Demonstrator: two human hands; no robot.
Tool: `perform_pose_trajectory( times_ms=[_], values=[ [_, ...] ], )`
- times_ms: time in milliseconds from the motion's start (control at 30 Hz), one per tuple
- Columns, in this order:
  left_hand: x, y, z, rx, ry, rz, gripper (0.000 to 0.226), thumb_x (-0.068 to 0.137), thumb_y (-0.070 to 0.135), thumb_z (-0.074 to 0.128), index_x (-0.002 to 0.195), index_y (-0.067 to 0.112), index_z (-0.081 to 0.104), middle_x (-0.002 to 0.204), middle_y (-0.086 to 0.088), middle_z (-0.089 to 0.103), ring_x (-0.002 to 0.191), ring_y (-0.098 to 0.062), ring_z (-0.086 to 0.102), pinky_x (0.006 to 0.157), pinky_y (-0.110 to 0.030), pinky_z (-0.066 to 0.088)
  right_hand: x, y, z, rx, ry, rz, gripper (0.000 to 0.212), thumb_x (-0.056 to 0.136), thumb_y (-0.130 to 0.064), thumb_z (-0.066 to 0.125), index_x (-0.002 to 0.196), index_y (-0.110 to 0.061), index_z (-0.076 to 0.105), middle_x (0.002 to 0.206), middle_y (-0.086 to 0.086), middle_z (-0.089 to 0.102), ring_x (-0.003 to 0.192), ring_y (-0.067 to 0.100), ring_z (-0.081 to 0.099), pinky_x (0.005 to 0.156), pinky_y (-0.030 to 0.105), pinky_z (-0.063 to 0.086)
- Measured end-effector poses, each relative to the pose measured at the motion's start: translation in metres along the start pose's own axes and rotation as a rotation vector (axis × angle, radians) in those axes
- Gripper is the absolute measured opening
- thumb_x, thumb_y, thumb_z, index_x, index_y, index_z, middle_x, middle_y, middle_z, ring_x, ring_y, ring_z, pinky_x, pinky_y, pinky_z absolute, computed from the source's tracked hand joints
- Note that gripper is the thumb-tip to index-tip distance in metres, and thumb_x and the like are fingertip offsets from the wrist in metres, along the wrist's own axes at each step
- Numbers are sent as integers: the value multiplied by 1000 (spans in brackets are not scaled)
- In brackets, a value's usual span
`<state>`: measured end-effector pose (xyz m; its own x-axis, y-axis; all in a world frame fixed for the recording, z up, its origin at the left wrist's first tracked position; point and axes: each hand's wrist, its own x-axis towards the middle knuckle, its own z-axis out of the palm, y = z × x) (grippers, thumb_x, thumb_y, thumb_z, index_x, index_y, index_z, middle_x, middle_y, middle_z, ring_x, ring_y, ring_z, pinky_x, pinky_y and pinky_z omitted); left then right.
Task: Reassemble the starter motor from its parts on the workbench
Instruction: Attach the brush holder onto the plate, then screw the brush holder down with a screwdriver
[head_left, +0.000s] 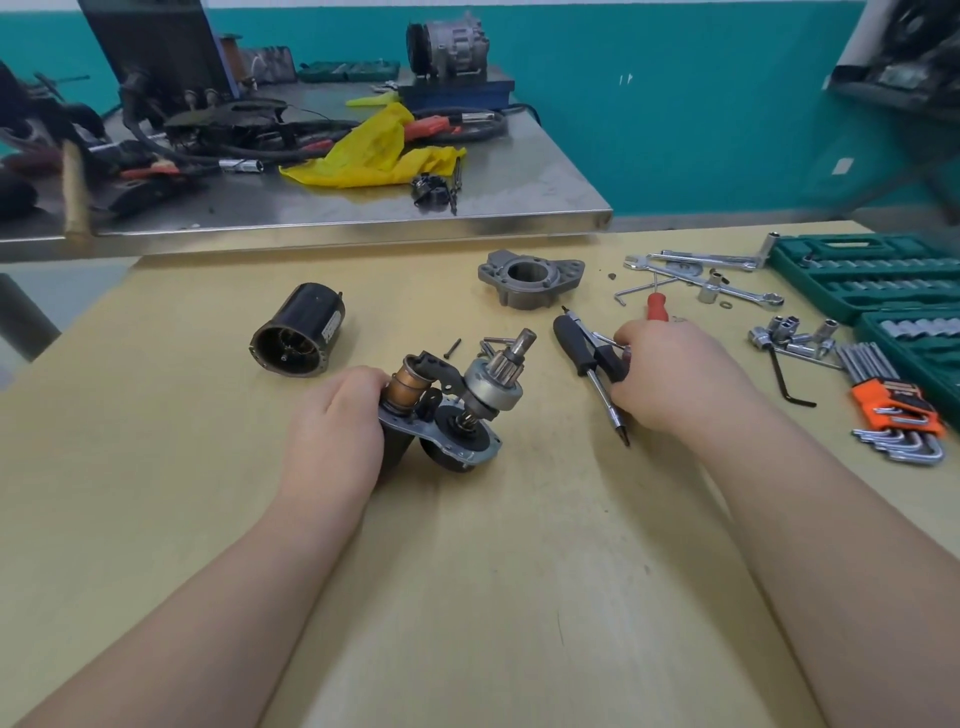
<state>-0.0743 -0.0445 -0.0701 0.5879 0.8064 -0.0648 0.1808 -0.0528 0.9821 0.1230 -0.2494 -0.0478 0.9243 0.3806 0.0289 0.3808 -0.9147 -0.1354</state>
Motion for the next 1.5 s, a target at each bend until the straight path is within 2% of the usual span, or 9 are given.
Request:
perform_pose_trajectory(
  times_ms=[167,300,400,533,667,933,1067,1333,1500],
  values=[
    [-2,5,-3,31,-42,19,35,79,39,52,80,3,50,72,0,43,61,-13,37,67,-38,29,-2,10,-4,302,186,102,45,92,-22,65,136,-31,62,117,4,71,102,30,62,76,36,50],
    [2,8,-12,83,-132,39,36,78,41,51,79,5,56,71,0,45,59,-12,39,68,-39,30,-5,14,-10,613,522,93,30,98,-20,63,126,-31,59,87,-17,65,80,2,66,70,30,45],
    [6,10,-18,125,-171,-2,27,79,40,52,70,14,55,65,1,46,55,-13,42,63,-36,32,-11,10,-16,861,678,34,28,98,-19,66,120,-35,58,89,-23,62,83,-4,67,72,19,48],
    [14,13,-20,194,-201,5,28,92,31,54,73,14,65,67,2,57,69,-22,52,66,-36,38,-23,-6,-22,1515,582,19,19,101,-21,66,117,-31,62,105,-13,68,91,11,80,72,27,65],
    [18,13,-20,372,-243,138,36,101,16,49,70,19,66,75,-1,61,75,-21,54,65,-34,38,-35,-18,-24,1774,494,-57,25,100,-27,63,123,-16,63,114,7,72,100,28,80,85,46,66],
    [14,16,-19,407,-219,213,36,103,8,49,84,18,78,91,-7,70,88,-24,61,70,-32,42,-78,-51,-31,1817,363,-320,28,109,-23,48,135,-14,49,99,14,72,91,39,79,66,36,63],
    [10,18,-18,235,-261,121,29,92,25,54,74,22,76,78,-6,69,68,-11,59,64,-31,41,-97,-64,-30,1692,406,-486,23,112,-13,43,135,-15,44,100,16,67,85,33,79,63,36,63],
    [15,11,-18,270,-247,167,28,87,26,53,70,27,75,71,7,65,77,-22,58,69,-38,44,-102,-67,-25,1577,444,-584,24,113,-5,42,136,-9,37,105,19,64,88,28,78,67,38,64],
    [19,4,-17,465,-189,301,26,100,12,55,89,15,78,88,-14,70,83,-23,55,76,-39,46,-102,-68,-21,1552,436,-599,23,113,-3,42,134,-13,38,105,17,65,89,27,78,69,37,65]
  ],
)
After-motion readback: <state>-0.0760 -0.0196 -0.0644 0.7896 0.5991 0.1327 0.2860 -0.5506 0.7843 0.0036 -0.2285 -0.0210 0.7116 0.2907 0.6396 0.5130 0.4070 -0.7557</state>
